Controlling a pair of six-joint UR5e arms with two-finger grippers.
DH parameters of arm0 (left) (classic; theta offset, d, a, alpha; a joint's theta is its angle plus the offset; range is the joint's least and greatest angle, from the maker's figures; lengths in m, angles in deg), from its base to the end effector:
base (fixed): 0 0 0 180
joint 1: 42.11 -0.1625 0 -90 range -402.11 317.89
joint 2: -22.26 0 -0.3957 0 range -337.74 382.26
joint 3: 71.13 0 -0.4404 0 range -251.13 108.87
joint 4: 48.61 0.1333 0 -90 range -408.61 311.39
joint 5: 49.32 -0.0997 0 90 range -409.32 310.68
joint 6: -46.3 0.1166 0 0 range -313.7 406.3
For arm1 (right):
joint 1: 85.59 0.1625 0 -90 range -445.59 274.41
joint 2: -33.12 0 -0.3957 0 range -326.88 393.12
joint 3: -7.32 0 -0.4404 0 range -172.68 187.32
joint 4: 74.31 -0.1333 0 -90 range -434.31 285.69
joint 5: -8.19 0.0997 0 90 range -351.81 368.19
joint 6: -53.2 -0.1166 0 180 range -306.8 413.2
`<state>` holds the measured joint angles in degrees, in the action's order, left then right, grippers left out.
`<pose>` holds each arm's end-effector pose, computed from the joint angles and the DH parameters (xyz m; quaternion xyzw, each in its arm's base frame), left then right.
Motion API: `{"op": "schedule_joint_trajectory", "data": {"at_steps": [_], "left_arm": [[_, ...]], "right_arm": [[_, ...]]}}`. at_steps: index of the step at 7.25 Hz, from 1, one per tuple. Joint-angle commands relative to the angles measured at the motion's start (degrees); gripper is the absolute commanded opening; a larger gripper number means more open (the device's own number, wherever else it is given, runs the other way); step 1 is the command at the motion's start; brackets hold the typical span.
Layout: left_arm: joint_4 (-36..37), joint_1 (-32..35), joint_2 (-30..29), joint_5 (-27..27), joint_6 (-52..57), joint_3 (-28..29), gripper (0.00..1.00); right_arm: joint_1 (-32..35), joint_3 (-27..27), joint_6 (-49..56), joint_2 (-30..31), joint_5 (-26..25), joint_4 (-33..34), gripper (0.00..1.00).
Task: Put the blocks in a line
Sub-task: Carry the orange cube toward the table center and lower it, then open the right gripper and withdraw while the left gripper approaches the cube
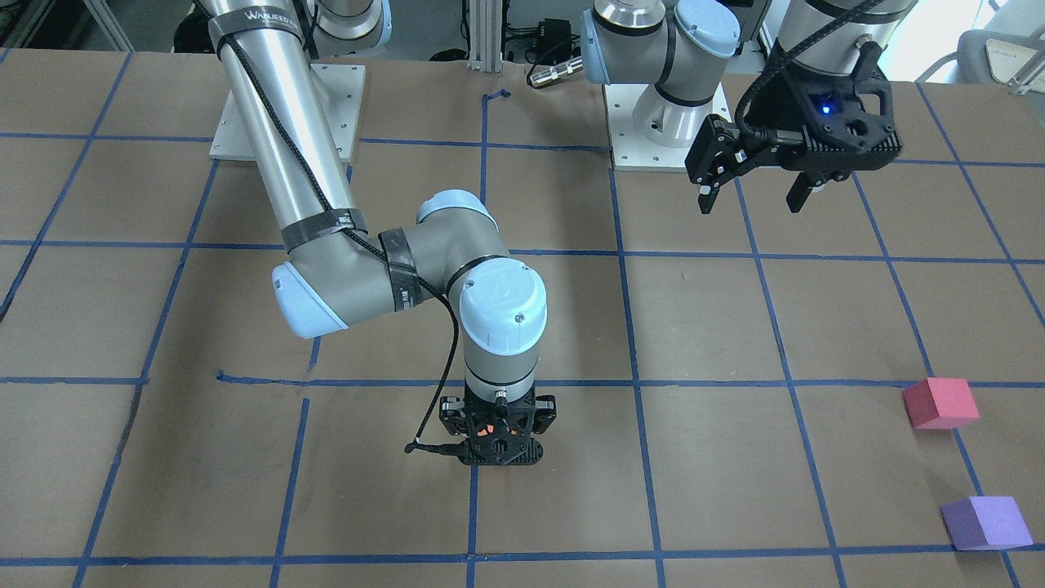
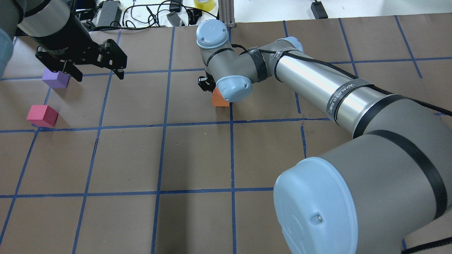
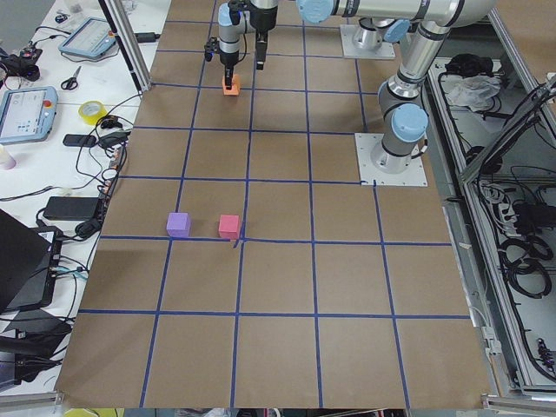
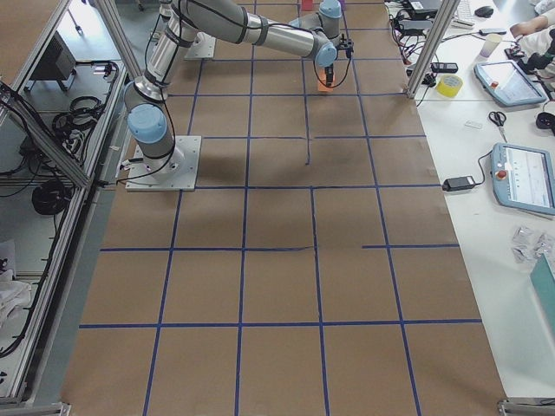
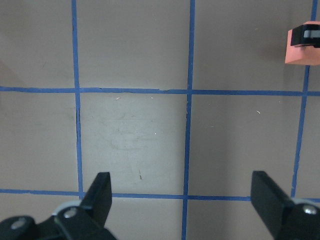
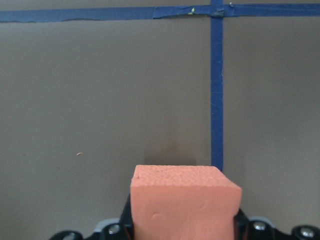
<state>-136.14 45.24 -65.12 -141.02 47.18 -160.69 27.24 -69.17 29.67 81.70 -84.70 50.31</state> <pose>-0.1051 -0.5376 0.4749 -0.0161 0.9986 -0.0478 0.0163 0.4137 -0.6543 0.1491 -0.0076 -0.9979 0.0637 0.0001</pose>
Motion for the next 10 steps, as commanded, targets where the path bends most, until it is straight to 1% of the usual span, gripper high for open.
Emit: {"op": "schedule_joint_trajectory", "data": {"at_steps": [1, 2, 5, 6, 7, 8, 9, 10], "left_arm": [[-0.01, 0.01, 0.01, 0.02, 0.0, 0.0, 1.0], [-0.01, 0.01, -0.07, 0.02, 0.0, 0.0, 1.0], [0.08, -0.08, -0.16, 0.11, 0.09, 0.0, 1.0], [0.34, 0.01, -0.51, -0.15, 0.0, 0.0, 1.0], [5.13, 0.01, -1.99, -0.15, -0.09, -0.17, 1.0], [9.52, 0.01, -3.22, 0.11, 0.17, -0.96, 1.0], [11.83, 0.01, -5.24, 0.28, 0.87, -1.49, 1.0], [14.9, 0.1, -8.74, 0.89, 1.23, -1.49, 1.0]], "right_arm": [[0.29, 0.03, -0.98, -0.5, -0.36, 0.53, 0.41], [0.29, 0.03, -1.68, -0.24, -0.54, 1.49, 0.99], [0.2, 0.03, -1.08, 2.03, -0.02, 0.63, 1.0], [0.12, -0.75, -0.03, 5.0, -0.62, -0.07, 1.0], [-1.54, -1.02, 3.81, 8.6, 1.38, -0.34, 1.0], [-1.9, -1.2, 5.93, 12.64, 2.61, -4.96, 1.0], [-3.65, -1.2, 9.44, 16.68, 2.71, -11.27, 1.0], [-5.92, -1.2, 15.39, 20.29, 3.06, -18.12, 1.0]]}}
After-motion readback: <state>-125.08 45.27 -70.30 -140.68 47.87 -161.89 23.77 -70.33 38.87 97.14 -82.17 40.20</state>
